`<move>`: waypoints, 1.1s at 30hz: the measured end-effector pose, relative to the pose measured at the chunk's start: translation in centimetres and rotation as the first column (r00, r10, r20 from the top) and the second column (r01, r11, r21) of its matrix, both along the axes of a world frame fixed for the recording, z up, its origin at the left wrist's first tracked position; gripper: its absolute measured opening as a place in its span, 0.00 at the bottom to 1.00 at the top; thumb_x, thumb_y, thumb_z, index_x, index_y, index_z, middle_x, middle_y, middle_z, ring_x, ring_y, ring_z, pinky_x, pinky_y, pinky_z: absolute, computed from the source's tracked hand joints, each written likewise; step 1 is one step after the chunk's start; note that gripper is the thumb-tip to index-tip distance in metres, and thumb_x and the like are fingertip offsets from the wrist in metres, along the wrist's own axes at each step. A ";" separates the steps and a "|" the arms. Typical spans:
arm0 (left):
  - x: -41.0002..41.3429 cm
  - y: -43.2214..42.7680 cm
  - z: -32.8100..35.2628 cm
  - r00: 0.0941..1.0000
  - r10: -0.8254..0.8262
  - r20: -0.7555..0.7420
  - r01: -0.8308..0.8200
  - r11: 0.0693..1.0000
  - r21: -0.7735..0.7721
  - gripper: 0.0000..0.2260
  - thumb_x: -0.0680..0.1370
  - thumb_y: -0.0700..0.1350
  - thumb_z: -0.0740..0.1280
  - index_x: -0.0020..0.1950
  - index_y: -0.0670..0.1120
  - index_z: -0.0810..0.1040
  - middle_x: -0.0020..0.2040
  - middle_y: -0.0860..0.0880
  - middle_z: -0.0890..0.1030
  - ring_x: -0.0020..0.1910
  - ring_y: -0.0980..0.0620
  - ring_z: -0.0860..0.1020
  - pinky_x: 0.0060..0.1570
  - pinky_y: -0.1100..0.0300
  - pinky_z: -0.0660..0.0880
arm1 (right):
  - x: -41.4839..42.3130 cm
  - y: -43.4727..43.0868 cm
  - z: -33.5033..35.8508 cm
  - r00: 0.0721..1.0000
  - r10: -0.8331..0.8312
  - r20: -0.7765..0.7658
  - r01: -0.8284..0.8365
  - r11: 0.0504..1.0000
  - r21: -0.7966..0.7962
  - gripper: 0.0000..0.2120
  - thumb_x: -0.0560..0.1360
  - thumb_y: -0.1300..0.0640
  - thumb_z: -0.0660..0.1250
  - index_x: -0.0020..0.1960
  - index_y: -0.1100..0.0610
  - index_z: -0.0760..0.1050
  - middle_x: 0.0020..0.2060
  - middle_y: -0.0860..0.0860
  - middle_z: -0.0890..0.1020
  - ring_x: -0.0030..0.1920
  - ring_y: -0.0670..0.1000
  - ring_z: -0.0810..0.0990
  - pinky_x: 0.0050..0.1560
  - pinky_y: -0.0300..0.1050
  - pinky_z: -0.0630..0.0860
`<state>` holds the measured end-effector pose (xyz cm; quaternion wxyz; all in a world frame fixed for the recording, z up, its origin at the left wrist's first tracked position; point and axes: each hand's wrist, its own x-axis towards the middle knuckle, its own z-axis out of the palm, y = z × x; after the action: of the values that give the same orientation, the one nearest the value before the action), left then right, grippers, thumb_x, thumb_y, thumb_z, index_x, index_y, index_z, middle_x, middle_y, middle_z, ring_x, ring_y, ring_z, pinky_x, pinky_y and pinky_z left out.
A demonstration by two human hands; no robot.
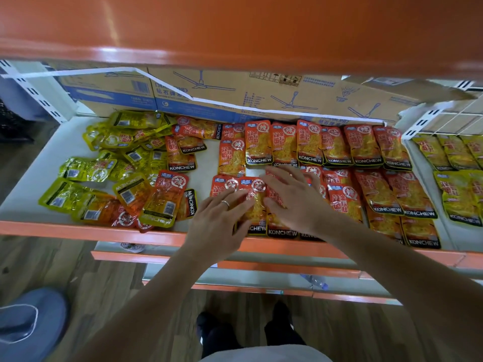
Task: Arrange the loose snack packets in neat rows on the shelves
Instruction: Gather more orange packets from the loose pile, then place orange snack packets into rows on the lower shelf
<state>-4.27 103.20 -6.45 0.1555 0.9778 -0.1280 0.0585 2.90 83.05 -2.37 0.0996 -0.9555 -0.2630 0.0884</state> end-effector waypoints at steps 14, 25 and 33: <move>-0.3 -0.3 0.0 0.999 0.043 -0.027 -0.045 0.997 -0.070 0.19 0.76 0.53 0.65 0.66 0.55 0.79 0.70 0.55 0.76 0.73 0.49 0.70 0.70 0.49 0.65 | 2.3 2.1 -0.7 0.997 0.062 0.036 -0.056 0.986 -0.156 0.22 0.84 0.45 0.48 0.75 0.47 0.65 0.78 0.45 0.61 0.79 0.51 0.51 0.74 0.65 0.46; 3.3 -0.1 2.3 0.970 0.196 -0.145 -0.205 0.978 -0.048 0.25 0.81 0.60 0.60 0.77 0.56 0.65 0.79 0.47 0.63 0.77 0.46 0.62 0.74 0.44 0.61 | 4.2 2.4 0.8 0.998 0.006 0.068 -0.002 0.998 -0.063 0.23 0.83 0.44 0.52 0.77 0.47 0.61 0.77 0.49 0.62 0.78 0.53 0.54 0.73 0.65 0.50; 8.4 1.4 2.7 0.952 0.136 -0.274 -0.105 0.987 0.124 0.27 0.82 0.61 0.55 0.80 0.56 0.58 0.83 0.47 0.50 0.81 0.46 0.51 0.75 0.43 0.58 | 5.1 3.0 0.0 0.998 0.069 -0.004 -0.068 0.973 -0.220 0.27 0.83 0.43 0.53 0.80 0.48 0.55 0.81 0.48 0.51 0.80 0.51 0.49 0.75 0.68 0.42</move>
<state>4.10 104.63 -3.72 0.1152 0.9890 -0.0477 -0.0790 8.03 86.07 -2.39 -0.0104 -0.9512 -0.2846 0.1186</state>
